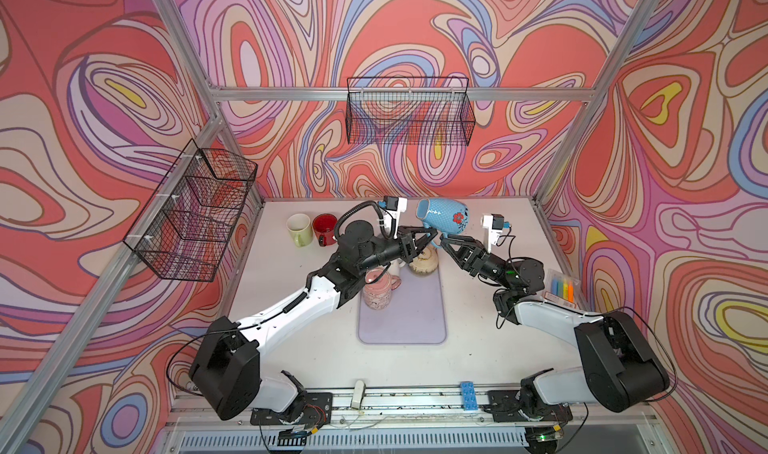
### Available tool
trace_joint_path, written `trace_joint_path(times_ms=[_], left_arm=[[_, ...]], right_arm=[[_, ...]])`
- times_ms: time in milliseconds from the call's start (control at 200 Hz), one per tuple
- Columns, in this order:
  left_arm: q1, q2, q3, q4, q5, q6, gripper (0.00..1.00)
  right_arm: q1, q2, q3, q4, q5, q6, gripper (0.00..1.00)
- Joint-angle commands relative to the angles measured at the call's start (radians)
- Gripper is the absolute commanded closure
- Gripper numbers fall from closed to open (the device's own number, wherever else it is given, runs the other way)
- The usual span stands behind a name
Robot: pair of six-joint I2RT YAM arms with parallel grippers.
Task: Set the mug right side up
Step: 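Close the right gripper on the blue mug's rim while the left gripper holds it, then open the left gripper and withdraw while the right gripper pulls the mug away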
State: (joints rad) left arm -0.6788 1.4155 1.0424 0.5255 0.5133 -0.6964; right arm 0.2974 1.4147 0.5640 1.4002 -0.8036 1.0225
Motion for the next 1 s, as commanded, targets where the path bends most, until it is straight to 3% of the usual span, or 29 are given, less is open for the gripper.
trace_joint_path(times_ms=[0, 180, 356, 626, 996], left_arm=[[0.002, -0.009, -0.001, 0.114, 0.018, -0.011, 1.0], [0.002, -0.008, 0.001, 0.103, 0.011, -0.001, 1.0], [0.004, 0.005, -0.013, 0.113, -0.003, 0.001, 1.0], [0.005, 0.018, -0.024, 0.108, -0.02, 0.008, 1.0], [0.013, 0.04, -0.044, 0.084, -0.055, 0.036, 0.71]], right_arm=[[0.003, 0.015, 0.028, 0.04, 0.008, 0.011, 0.63], [0.002, 0.033, 0.027, 0.068, 0.01, 0.027, 0.71], [0.003, 0.029, 0.036, 0.031, 0.015, 0.023, 0.86], [0.003, 0.015, 0.04, -0.023, 0.021, 0.002, 0.97], [0.003, -0.042, 0.045, -0.189, 0.035, -0.077, 1.0]])
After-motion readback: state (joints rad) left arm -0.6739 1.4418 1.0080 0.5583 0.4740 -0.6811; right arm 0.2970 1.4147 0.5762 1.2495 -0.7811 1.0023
